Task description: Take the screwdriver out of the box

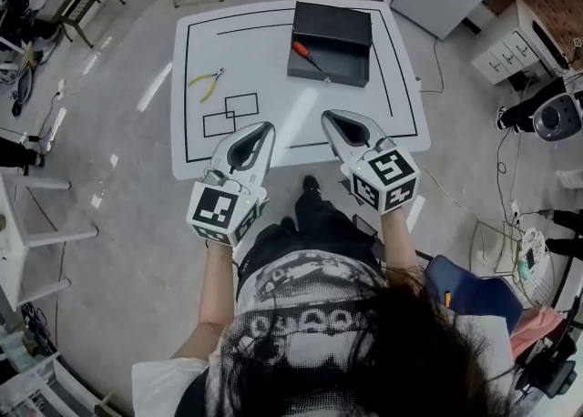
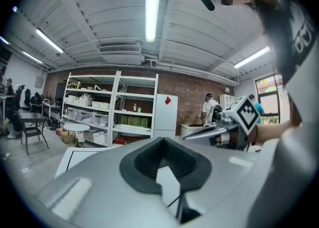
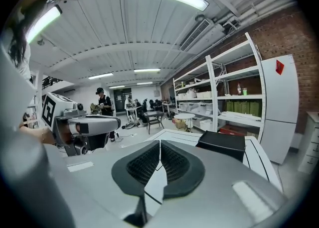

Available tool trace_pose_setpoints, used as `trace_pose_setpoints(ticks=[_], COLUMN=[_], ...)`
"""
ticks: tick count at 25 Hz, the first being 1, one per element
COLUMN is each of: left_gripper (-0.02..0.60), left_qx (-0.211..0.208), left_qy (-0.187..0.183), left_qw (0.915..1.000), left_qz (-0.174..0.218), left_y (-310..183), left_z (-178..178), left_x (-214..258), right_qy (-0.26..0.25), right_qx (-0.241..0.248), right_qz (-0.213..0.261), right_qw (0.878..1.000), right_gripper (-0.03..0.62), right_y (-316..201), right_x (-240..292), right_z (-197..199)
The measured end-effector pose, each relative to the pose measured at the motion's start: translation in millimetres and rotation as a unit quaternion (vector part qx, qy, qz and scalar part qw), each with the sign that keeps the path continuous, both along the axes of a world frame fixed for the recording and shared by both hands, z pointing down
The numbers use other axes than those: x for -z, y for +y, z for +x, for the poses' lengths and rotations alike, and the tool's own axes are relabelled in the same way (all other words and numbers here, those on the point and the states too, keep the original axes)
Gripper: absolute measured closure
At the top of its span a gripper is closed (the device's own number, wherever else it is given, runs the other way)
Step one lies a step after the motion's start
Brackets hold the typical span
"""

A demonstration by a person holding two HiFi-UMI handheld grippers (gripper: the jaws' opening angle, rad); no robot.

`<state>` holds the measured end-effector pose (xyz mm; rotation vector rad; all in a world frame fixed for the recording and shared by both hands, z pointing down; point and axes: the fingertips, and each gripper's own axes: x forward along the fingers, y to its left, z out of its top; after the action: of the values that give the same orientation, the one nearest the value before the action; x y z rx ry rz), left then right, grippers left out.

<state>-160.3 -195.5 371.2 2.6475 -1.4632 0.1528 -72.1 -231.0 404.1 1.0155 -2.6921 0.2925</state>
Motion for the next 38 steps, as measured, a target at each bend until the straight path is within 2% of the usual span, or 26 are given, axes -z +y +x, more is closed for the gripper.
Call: trace_pose_setpoints(ticks=[3, 9, 23, 26, 31, 38], left_gripper=[0.581, 0.581, 0.581, 0.581, 0.581, 0.581], left_qx=[0.010, 0.022, 0.049, 0.057, 0.073, 0.097], left_qy=[-0.003, -0.007, -0.022, -0.028, -0.032, -0.036], left_qw=[0.9999, 0.9997, 0.9985, 0.9979, 0.9966, 0.9943], left_qz=[-0.012, -0.004, -0.013, -0.015, -0.020, -0.028], left_y=[-25, -77, -143, -155, -172, -185], left_z=[3, 18, 38, 38, 29, 22], left_x=[-4, -1, -6, -8, -10, -17], right_qy=[0.007, 0.027, 0.096, 0.118, 0.158, 0.212], right_qx=[0.013, 0.035, 0.073, 0.088, 0.114, 0.155], right_qz=[-0.006, -0.010, -0.052, -0.064, -0.086, -0.123], right_qw=[1.000, 0.999, 0.991, 0.987, 0.977, 0.957], right_gripper=[0.597, 0.592, 0.559, 0.521, 0.496, 0.469], right_y=[-28, -89, -215, -239, -268, -290], right_x=[-7, -21, -90, -111, -148, -203], right_z=[2, 11, 23, 18, 0, -21])
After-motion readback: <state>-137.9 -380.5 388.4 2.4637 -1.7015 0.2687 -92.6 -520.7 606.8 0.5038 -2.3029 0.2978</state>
